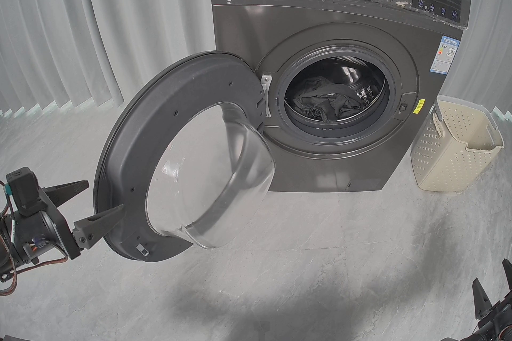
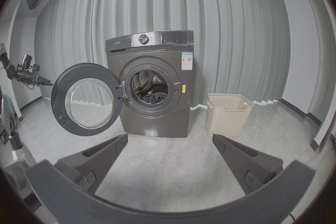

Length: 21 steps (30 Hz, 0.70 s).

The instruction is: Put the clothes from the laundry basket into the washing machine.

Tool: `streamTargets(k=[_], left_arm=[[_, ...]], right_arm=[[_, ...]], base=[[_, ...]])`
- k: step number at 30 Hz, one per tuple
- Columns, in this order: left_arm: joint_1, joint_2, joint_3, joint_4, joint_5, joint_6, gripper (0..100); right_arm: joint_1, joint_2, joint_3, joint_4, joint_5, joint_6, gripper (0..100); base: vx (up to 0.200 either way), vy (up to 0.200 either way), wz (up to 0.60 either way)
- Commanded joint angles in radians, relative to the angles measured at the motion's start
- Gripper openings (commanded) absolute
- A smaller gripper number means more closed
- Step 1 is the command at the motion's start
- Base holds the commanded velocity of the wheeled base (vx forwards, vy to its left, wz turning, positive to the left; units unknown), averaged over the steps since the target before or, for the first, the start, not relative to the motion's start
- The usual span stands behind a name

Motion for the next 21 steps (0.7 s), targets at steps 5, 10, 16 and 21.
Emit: streamTargets(k=[5,10,16,21], left_arm=[[-0.172,0.076,-0.064,-0.002,0.034,-0.060,100],[-0.359,0.029,-0.084,0.006,0.111,-0.166,100],[-0.359,0.010,-0.067,0.001,0.198,-0.164,100],[-0.280,-0.037,-0.065,0.001,0.244,-0.159,100]], right_arm=[[0.000,-0.010,0.011,0.000,0.001,0.000,100],[0.000,-0.010,0.011,0.000,0.001,0.000,100],[0.000,-0.010,0.011,0.000,0.001,0.000,100],[0.000,-0.010,0.011,0.000,0.001,0.000,100]], base=[[0.000,0.000,0.00],[0.000,0.000,0.00],[0.000,0.000,0.00],[0.000,0.000,0.00]])
